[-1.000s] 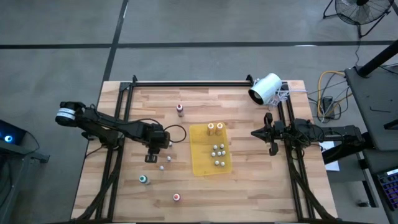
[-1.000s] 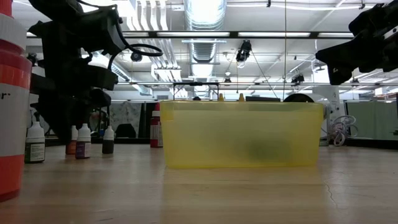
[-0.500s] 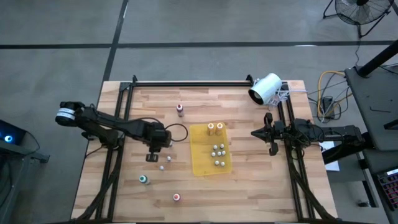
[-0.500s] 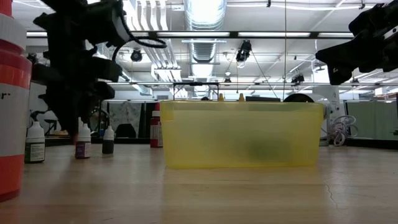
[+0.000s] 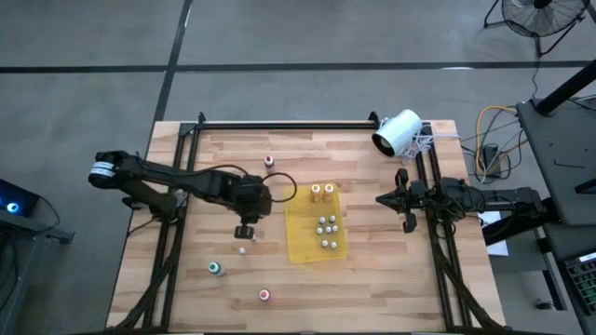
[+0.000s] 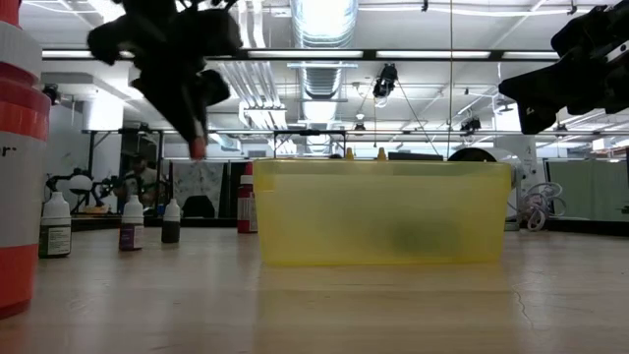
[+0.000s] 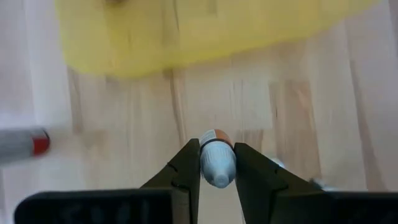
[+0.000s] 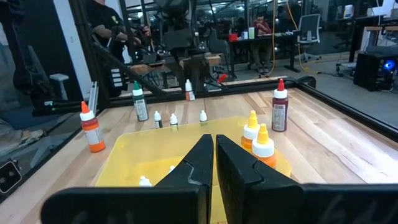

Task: Pick & Place food coloring
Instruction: Put the small orange food coloring bottle into the yellow bin

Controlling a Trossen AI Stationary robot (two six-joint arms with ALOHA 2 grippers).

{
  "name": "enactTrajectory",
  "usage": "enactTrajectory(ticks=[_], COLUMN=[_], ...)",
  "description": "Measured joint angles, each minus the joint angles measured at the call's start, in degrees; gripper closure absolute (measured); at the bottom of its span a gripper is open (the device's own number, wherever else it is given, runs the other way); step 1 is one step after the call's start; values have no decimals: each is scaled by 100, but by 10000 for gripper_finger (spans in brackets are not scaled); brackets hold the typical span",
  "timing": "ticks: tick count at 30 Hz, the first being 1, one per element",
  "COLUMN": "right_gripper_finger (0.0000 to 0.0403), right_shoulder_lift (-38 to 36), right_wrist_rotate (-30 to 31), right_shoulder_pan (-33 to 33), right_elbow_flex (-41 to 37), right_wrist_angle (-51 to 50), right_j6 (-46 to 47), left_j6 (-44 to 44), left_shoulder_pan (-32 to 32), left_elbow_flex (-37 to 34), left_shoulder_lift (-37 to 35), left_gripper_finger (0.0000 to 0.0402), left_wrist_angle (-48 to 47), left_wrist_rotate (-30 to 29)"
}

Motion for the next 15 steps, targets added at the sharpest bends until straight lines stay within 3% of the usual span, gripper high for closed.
enactTrajectory(ticks=[15], right_gripper_finger=[390], right_shoulder_lift=[1], right_wrist_rotate=[0], right_shoulder_pan=[0], right_elbow_flex=[0], right_wrist_angle=[0], right_j6=[1], left_j6=[316], left_shoulder_pan=[243], left_elbow_flex=[1272], left_shoulder_lift=[1441], left_gripper_finger=[344], left_wrist_angle=[-72], left_wrist_rotate=[2])
